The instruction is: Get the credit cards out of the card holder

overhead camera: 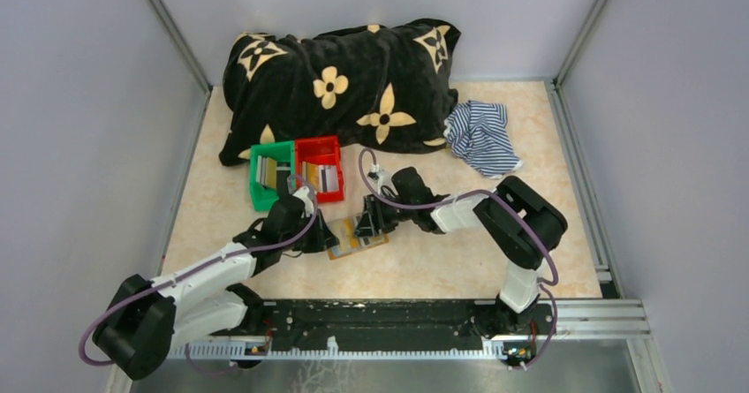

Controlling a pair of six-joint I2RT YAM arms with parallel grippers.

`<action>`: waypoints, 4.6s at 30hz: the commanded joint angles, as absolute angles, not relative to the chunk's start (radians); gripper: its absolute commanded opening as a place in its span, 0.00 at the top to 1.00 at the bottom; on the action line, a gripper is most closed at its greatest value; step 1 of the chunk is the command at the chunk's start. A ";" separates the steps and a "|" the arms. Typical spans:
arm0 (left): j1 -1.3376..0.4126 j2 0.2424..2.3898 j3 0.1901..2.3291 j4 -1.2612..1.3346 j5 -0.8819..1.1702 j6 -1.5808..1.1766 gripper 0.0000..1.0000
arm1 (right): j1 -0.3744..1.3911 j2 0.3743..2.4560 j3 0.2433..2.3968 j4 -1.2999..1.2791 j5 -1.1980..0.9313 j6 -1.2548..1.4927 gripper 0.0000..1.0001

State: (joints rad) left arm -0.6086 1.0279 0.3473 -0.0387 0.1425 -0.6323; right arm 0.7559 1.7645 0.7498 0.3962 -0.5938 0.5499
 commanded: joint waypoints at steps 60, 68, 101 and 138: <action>-0.601 1.184 0.370 -0.045 0.110 -0.603 0.72 | 0.532 1.488 0.696 0.244 -0.525 0.448 1.00; -0.600 0.973 0.533 -0.121 0.033 -0.504 0.59 | 0.522 1.457 0.788 0.234 -0.591 0.468 1.00; -0.565 0.823 0.384 0.483 0.403 -0.587 0.53 | 0.529 1.502 0.723 0.961 -0.974 1.030 1.00; -0.553 0.755 0.374 0.433 0.359 -0.585 0.96 | 0.592 1.582 0.703 1.037 -0.976 1.055 1.00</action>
